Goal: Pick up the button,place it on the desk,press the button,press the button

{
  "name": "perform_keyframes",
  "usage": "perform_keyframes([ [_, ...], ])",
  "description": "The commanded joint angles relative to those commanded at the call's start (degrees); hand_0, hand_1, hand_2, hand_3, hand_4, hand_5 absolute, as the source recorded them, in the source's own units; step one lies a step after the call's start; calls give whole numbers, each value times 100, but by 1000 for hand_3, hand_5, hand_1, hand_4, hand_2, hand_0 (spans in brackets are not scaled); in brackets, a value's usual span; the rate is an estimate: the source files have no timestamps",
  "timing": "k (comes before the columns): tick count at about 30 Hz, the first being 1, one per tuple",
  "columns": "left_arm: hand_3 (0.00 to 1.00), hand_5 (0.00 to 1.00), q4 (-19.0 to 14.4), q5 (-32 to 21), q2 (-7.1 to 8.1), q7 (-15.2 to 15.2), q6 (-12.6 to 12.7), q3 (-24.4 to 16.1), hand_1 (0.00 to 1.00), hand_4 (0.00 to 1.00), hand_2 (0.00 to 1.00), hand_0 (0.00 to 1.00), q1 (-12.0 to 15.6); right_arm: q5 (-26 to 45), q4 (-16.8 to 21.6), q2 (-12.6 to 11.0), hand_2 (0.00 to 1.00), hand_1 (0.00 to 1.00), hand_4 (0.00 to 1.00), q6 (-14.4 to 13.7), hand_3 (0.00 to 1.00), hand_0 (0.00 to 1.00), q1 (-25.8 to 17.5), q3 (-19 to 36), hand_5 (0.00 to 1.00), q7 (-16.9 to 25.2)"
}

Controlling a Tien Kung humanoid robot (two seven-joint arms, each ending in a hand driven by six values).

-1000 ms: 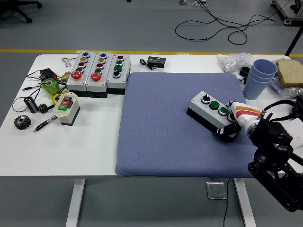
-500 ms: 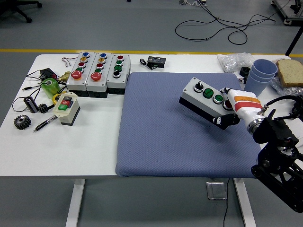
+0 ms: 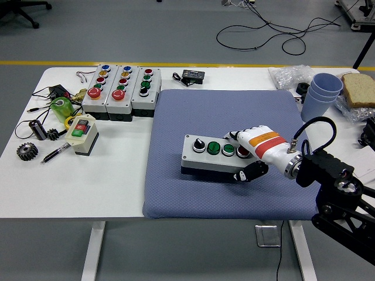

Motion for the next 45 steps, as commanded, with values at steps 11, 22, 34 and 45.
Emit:
perform_keyframes([
  [11, 543, 673, 0, -60, 0, -10, -22, 101, 633, 342, 673, 596, 31, 109, -267, 99, 320, 46, 512, 81, 373, 65, -61, -75, 28, 285],
  [22, 543, 672, 0, -105, 0, -15, -23, 125, 633, 343, 674, 596, 31, -107, -364, 123, 543, 435, 819, 85, 528, 458, -186, 112, 147, 551],
  [34, 543, 673, 0, -117, 0, -17, -28, 122, 634, 343, 673, 596, 25, -149, -310, 115, 669, 607, 934, 456, 702, 735, -313, 337, 196, 716],
  [45, 541, 670, 0, -71, 0, -20, -21, 77, 634, 343, 673, 596, 34, -94, -215, 163, 751, 726, 993, 470, 798, 872, -468, 559, 253, 928],
])
